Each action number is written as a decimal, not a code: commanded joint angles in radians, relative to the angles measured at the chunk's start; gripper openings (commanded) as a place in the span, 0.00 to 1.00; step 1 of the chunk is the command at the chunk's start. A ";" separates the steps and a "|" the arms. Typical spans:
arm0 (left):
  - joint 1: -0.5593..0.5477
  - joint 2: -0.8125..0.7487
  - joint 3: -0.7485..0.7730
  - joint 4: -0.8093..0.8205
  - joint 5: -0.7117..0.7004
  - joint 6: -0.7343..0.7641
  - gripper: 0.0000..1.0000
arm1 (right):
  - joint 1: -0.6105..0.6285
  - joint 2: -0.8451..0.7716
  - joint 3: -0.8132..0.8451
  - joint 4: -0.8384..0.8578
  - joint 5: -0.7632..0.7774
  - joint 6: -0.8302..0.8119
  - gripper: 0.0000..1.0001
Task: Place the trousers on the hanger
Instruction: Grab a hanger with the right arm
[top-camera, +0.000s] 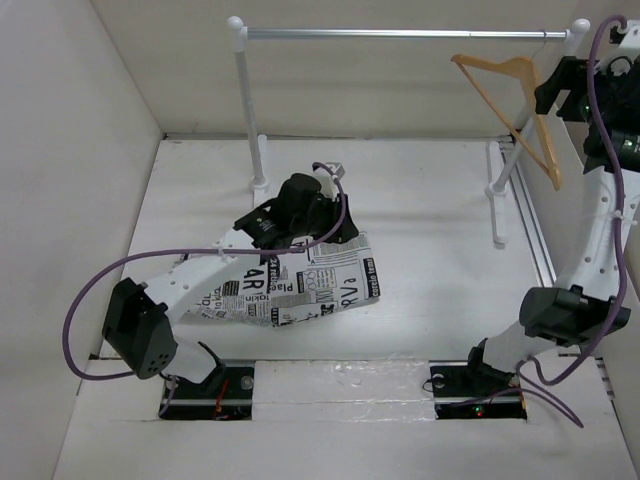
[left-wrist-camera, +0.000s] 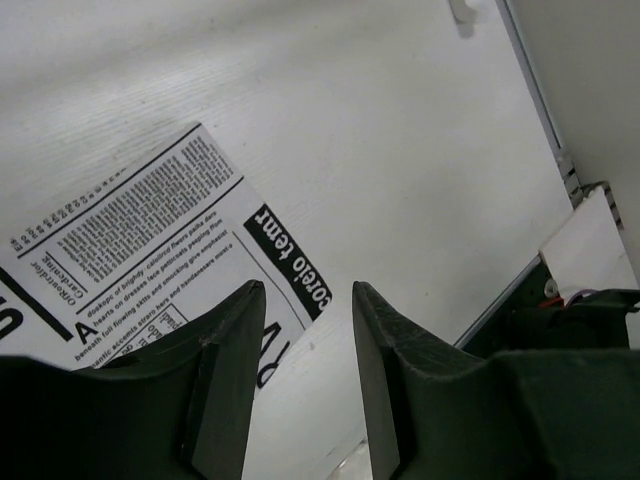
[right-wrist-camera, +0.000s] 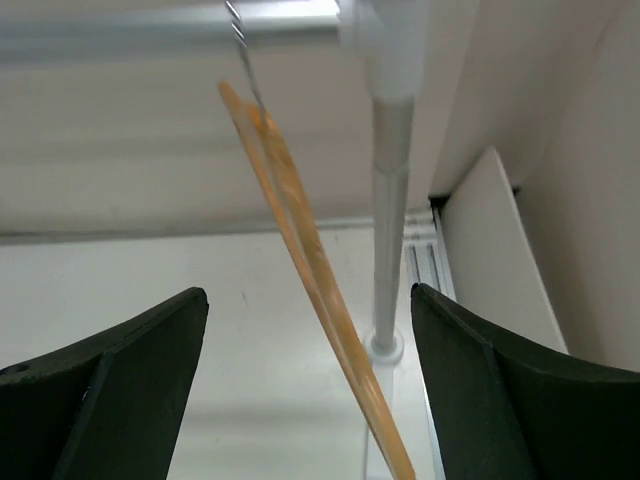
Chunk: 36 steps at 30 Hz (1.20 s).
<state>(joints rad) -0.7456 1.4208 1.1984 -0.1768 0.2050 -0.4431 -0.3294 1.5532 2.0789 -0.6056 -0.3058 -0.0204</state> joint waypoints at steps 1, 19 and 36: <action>0.008 -0.017 -0.063 0.023 0.028 0.004 0.37 | -0.059 0.018 -0.049 -0.063 -0.143 -0.032 0.88; 0.008 0.033 -0.065 0.017 0.062 0.026 0.30 | -0.025 -0.022 -0.333 0.130 -0.164 -0.055 0.00; 0.008 0.089 0.366 -0.142 0.123 0.004 0.52 | 0.170 -0.197 -0.455 0.168 0.097 -0.075 0.00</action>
<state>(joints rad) -0.7387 1.5101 1.4536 -0.2966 0.2897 -0.4385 -0.1940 1.4185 1.6913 -0.5243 -0.2478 -0.0738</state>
